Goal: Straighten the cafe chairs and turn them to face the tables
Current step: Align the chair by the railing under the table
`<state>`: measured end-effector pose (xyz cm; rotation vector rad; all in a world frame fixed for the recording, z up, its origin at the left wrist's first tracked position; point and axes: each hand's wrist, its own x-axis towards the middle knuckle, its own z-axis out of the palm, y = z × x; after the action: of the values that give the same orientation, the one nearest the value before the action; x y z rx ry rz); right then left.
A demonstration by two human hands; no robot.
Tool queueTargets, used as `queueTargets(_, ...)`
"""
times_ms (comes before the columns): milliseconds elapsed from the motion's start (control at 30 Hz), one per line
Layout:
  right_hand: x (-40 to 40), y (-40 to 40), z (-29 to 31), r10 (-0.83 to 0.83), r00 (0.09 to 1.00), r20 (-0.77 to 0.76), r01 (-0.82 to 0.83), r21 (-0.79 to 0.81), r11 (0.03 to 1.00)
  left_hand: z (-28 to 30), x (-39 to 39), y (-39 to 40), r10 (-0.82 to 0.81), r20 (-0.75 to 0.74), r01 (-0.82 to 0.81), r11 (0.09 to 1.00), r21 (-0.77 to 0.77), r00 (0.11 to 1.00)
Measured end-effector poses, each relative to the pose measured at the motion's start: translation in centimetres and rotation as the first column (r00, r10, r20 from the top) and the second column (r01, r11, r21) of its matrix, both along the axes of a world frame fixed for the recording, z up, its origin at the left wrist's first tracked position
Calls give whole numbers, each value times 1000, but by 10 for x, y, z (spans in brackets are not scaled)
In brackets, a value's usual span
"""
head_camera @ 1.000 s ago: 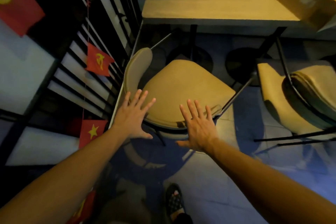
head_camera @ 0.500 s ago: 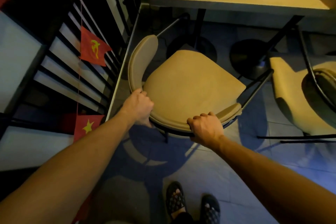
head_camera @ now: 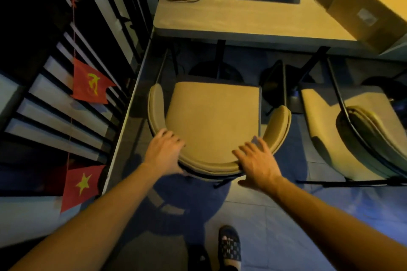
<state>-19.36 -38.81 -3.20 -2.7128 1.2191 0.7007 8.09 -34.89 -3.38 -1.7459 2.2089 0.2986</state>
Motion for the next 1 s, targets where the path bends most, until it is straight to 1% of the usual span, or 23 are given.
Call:
queueTargets(100, 3, -4, -4, -44, 999, 19, 43, 32, 999, 2, 10, -17, -108, 131, 106, 994, 25, 985)
queueTargets(167, 1, -13, -4, -25, 1000, 5, 24, 43, 999, 1, 8, -22, -153, 160, 148, 988, 38, 975)
queueTargets(300, -8, -35, -2, 0, 1000, -5, 0, 43, 999, -1, -3, -34, -130, 146, 125, 991, 38, 981)
queueTargets(467, -20, -74, 1, 8, 1000, -19, -8, -5, 1000, -5, -20, -66, -89, 162, 93, 996, -17, 983)
queueTargets(600, -21, -94, -2, 1, 1000, -27, -2, -32, 999, -8, -24, -84, -37, 141, 44, 998, -41, 989)
queueTargets(767, -23, -95, 0, 7, 1000, -17, -8, -26, 1000, -2, -27, -84, -30, 163, 33, 999, -20, 986)
queueTargets(900, -23, -85, 1, 32, 999, -32, -32, 15, 999, -5, -25, -72, -29, 97, 31, 999, -28, 995)
queueTargets(1000, -25, -76, -2, 69, 998, -5, -68, 26, 997, -10, -21, -59, -36, 92, 40, 998, -40, 995)
